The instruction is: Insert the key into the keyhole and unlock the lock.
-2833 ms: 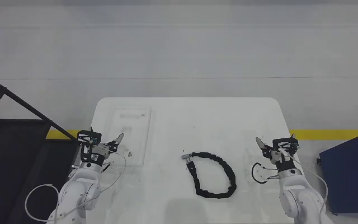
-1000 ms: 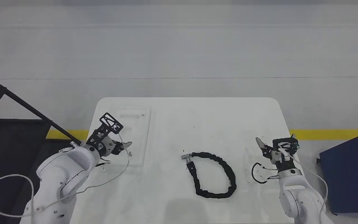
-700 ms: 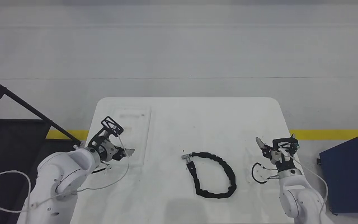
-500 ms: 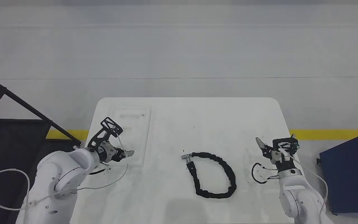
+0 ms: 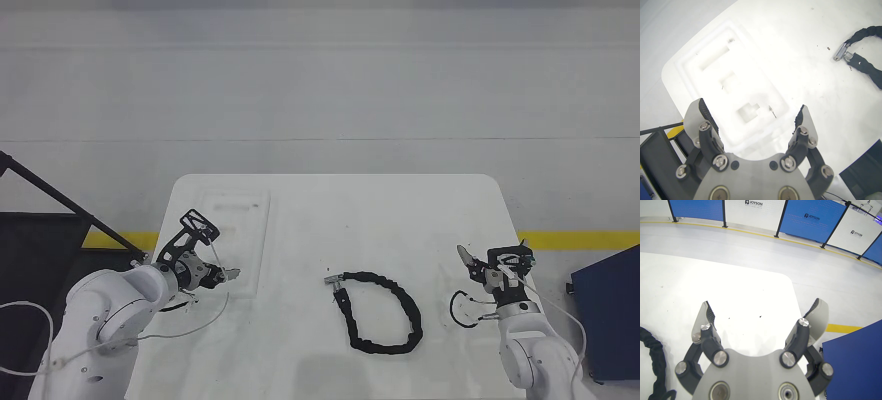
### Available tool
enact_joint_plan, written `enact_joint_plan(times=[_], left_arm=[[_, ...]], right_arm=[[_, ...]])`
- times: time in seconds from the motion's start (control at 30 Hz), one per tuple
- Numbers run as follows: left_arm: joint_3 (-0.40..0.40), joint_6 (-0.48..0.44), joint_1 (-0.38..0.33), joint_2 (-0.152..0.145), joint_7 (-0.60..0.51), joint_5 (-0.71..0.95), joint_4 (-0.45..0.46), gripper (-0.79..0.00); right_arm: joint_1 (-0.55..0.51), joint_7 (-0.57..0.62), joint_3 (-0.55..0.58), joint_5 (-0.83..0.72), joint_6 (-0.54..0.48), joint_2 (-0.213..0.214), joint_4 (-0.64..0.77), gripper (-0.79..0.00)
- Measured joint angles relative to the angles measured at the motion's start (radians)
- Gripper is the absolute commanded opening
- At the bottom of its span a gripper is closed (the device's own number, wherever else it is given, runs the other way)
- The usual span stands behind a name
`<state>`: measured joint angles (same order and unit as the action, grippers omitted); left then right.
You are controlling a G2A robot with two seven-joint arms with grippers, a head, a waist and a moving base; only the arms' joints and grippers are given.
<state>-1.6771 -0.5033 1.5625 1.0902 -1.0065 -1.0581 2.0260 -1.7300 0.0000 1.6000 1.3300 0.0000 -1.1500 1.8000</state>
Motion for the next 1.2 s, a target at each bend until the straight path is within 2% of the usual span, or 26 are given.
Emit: enact_joint_plan(times=[0.13, 0.3, 0.4, 0.6, 0.9, 1.2], left_arm=[[0.036, 0.017, 0.024, 0.001, -0.032, 0.002, -0.004, 0.000], [0.031, 0.098, 0.011, -0.009, -0.285, 0.196, 0.076, 0.000], [0.016, 0.158, 0.010, -0.014, -0.390, 0.273, 0.106, 0.000], [0.008, 0.264, -0.023, -0.024, -0.510, 0.380, 0.093, 0.000], [0.088, 0.333, -0.154, -0.032, -0.509, 0.372, -0.031, 0.000], [0.159, 0.350, -0.198, -0.040, -0.498, 0.329, -0.102, 0.000]], right_arm=[[0.000, 0.000, 0.000, 0.000, 0.000, 0.000, 0.000, 0.000], [0.000, 0.000, 0.000, 0.000, 0.000, 0.000, 0.000, 0.000], [0.000, 0.000, 0.000, 0.000, 0.000, 0.000, 0.000, 0.000], [0.000, 0.000, 0.000, 0.000, 0.000, 0.000, 0.000, 0.000], [0.000, 0.000, 0.000, 0.000, 0.000, 0.000, 0.000, 0.000], [0.000, 0.000, 0.000, 0.000, 0.000, 0.000, 0.000, 0.000]])
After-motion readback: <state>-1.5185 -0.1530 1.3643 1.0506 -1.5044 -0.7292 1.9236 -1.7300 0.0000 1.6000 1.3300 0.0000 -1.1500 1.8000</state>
